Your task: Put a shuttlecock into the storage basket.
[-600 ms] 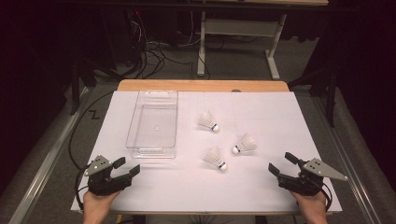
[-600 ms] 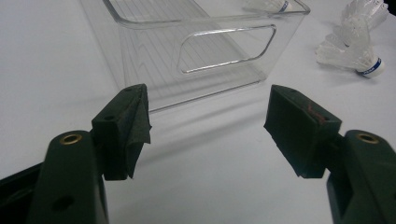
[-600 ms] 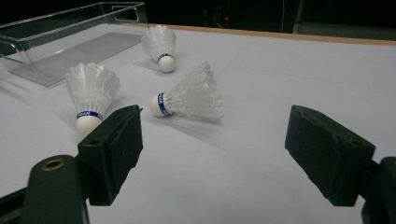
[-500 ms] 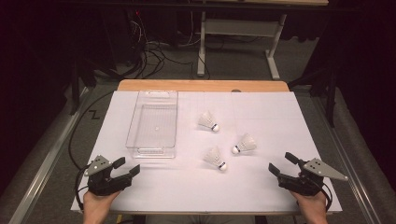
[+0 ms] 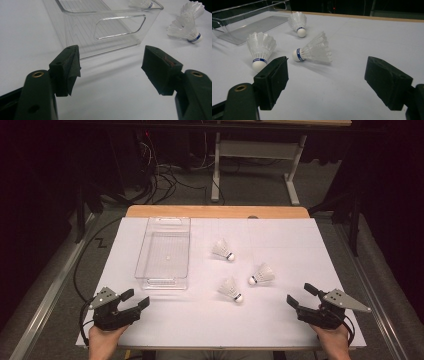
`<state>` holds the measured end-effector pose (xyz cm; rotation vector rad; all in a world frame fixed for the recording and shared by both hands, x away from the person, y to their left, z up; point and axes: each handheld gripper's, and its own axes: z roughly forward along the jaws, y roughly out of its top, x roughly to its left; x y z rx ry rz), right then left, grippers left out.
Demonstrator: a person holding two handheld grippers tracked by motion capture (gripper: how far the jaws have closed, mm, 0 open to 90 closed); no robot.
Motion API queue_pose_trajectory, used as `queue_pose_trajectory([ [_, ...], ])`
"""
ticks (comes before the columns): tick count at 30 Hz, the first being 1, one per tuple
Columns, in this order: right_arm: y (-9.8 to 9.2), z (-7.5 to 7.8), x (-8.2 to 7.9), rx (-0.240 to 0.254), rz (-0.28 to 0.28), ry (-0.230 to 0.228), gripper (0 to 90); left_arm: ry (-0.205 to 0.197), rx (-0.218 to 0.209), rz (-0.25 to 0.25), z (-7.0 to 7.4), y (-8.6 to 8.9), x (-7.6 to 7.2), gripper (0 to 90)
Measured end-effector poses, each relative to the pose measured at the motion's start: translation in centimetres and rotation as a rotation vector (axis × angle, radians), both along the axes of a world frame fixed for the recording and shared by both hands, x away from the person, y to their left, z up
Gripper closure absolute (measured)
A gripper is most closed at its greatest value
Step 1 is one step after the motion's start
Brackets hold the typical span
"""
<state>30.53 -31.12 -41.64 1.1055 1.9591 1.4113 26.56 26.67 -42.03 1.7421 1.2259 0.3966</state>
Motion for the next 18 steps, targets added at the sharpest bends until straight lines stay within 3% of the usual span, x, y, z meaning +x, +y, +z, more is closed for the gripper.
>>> queue_pose_trajectory([
  [18,-0.09,-0.10,0.05,-0.004,-0.001,0.003,19.6,0.021,-0.022,-0.036,0.23,-0.79,-0.08,31.8],
])
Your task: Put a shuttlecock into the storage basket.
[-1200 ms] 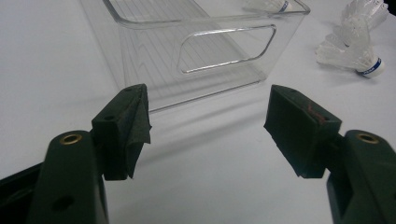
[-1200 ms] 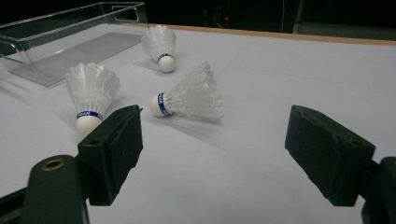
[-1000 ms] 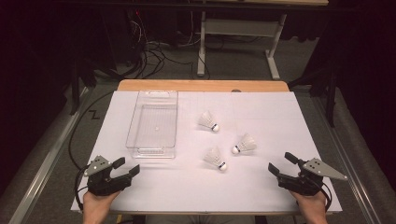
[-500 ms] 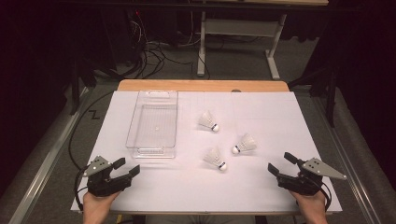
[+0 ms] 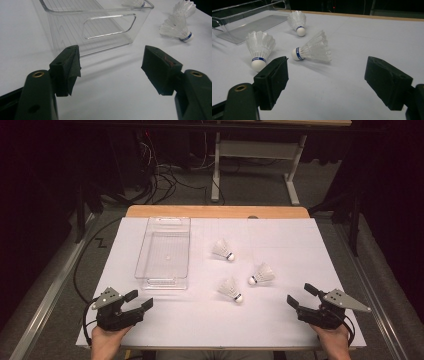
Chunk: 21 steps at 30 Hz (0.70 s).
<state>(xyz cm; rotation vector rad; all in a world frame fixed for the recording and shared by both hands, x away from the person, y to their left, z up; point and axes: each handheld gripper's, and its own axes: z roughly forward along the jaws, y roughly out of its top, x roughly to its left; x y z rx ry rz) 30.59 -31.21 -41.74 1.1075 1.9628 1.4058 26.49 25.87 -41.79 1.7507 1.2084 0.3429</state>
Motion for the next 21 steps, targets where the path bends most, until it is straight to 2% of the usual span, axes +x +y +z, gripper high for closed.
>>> queue_pose_trajectory([
  [12,0.1,0.0,0.0,-0.002,0.009,-0.001,19.6,-0.023,0.002,0.006,0.7,-0.2,0.2,32.0],
  [21,0.2,0.0,0.1,-0.003,0.014,0.003,19.6,-0.041,-0.014,-0.005,1.3,-0.3,0.2,32.3],
])
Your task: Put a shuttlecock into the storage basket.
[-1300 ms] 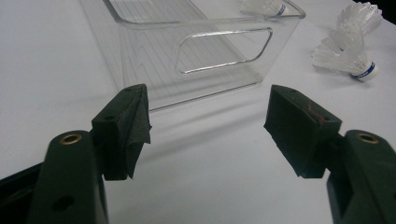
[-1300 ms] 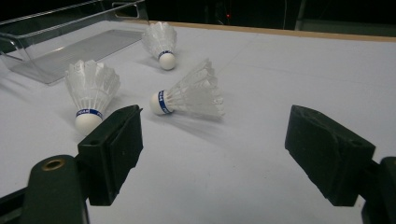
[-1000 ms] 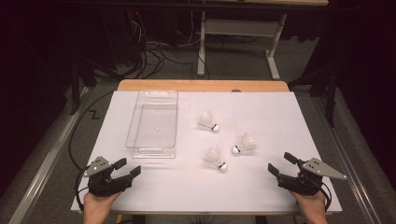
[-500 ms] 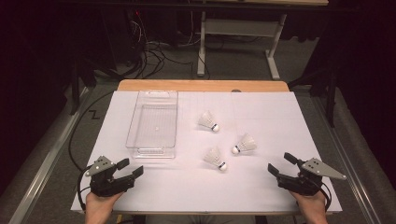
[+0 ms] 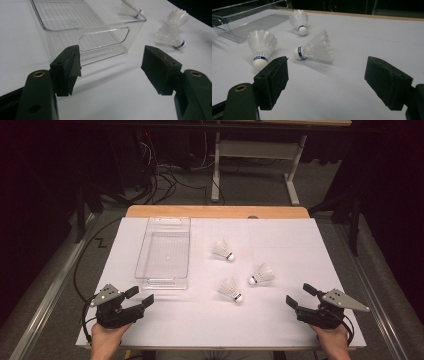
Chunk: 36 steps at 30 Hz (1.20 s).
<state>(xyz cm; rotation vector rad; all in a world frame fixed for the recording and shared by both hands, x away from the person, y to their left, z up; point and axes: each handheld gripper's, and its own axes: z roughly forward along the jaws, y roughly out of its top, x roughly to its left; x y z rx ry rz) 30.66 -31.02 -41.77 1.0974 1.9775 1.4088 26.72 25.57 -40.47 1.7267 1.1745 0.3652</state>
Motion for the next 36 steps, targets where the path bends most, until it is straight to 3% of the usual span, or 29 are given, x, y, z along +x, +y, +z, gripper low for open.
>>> queue_pose_trajectory([
  [36,0.0,0.0,0.1,0.000,0.000,0.006,19.7,-0.017,0.021,-0.064,1.0,-1.9,0.8,32.1],
])
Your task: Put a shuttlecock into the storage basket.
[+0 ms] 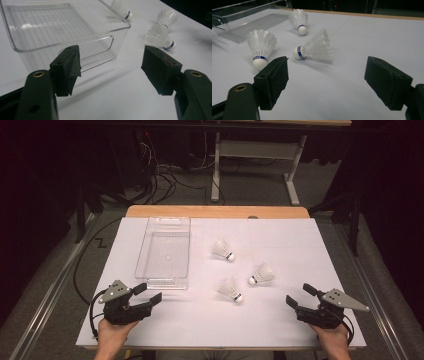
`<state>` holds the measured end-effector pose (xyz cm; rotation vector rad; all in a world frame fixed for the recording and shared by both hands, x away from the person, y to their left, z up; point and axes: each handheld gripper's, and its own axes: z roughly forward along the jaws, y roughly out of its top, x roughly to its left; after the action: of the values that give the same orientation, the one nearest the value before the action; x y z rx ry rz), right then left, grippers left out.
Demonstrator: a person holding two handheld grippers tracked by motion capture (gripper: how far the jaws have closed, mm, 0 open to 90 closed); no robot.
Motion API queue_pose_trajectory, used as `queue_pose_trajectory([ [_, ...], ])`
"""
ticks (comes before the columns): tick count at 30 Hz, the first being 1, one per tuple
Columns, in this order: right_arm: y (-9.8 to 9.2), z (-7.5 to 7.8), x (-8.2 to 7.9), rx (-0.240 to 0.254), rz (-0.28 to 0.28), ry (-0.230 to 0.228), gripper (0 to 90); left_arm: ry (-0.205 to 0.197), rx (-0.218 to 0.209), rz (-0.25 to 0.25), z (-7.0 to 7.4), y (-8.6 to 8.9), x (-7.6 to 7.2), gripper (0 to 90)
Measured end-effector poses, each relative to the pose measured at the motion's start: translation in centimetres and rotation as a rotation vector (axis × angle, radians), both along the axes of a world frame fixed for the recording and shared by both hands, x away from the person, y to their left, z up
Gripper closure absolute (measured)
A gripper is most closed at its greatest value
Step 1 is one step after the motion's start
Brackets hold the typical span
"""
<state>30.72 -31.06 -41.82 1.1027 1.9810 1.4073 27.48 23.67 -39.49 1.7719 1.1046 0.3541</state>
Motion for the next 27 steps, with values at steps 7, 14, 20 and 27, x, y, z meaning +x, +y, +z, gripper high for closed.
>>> queue_pose_trajectory([
  [7,-0.1,0.0,0.0,0.001,-0.002,-0.002,19.9,-0.002,0.006,-0.026,0.2,-0.8,0.4,32.1],
  [14,-0.1,0.0,0.0,0.003,-0.004,0.001,20.0,0.002,0.011,-0.055,0.3,-1.9,0.9,32.2],
  [20,-0.1,0.0,0.0,0.005,-0.004,0.002,20.0,0.009,0.011,-0.071,0.3,-2.5,1.2,32.3],
  [27,-0.1,0.0,0.0,0.002,-0.003,0.002,20.0,0.013,0.012,-0.088,0.3,-3.2,1.4,32.4],
])
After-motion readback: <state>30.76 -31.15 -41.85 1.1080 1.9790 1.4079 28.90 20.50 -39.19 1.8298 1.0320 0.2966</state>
